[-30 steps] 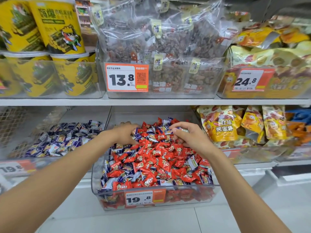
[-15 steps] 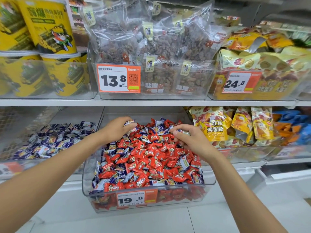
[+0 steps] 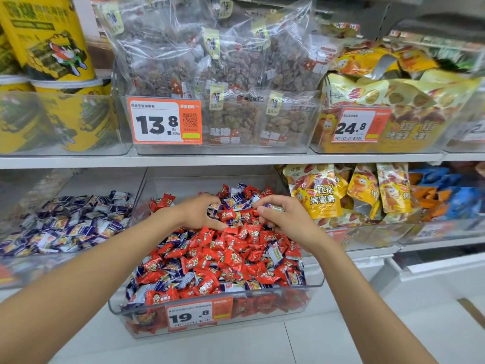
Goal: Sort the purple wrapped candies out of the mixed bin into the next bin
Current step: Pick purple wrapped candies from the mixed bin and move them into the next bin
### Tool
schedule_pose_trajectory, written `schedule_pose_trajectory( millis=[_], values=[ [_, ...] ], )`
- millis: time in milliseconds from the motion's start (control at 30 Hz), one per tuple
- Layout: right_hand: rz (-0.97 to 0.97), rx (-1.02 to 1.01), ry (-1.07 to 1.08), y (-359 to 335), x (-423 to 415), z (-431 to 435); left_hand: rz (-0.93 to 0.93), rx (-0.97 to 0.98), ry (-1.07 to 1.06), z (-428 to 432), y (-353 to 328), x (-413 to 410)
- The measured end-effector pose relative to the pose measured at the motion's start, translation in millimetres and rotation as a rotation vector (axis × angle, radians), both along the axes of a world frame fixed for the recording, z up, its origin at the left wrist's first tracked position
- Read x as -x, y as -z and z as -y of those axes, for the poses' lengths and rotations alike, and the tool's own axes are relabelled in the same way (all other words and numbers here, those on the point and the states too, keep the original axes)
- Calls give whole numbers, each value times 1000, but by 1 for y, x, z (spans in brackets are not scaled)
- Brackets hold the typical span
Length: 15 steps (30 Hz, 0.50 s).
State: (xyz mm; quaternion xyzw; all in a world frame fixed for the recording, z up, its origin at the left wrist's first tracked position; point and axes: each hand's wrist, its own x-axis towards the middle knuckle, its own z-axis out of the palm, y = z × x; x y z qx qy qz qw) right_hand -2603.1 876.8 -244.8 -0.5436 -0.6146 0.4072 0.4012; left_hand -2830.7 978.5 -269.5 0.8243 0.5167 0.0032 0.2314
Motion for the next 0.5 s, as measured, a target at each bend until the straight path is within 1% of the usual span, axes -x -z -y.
schedule_pose_trajectory(
  millis=[67, 133, 267, 367, 433, 500],
  values=[
    [15, -6, -2, 3, -2, 0, 41, 35, -3, -5, 0, 2],
    [28, -6, -14, 5, -3, 1, 93, 26, -17, -8, -2, 5],
    [-9, -15, 11, -1, -5, 3, 110, -90, -53, -8, 1, 16],
    [-35, -30, 58, -7, -8, 5, 94, -139, -60, -6, -1, 23],
    [15, -60, 79, -8, -8, 4, 66, -139, -58, -6, -3, 26],
    [159, -110, 108, -7, -5, -5, 76, -109, -19, -3, -4, 28]
  ],
)
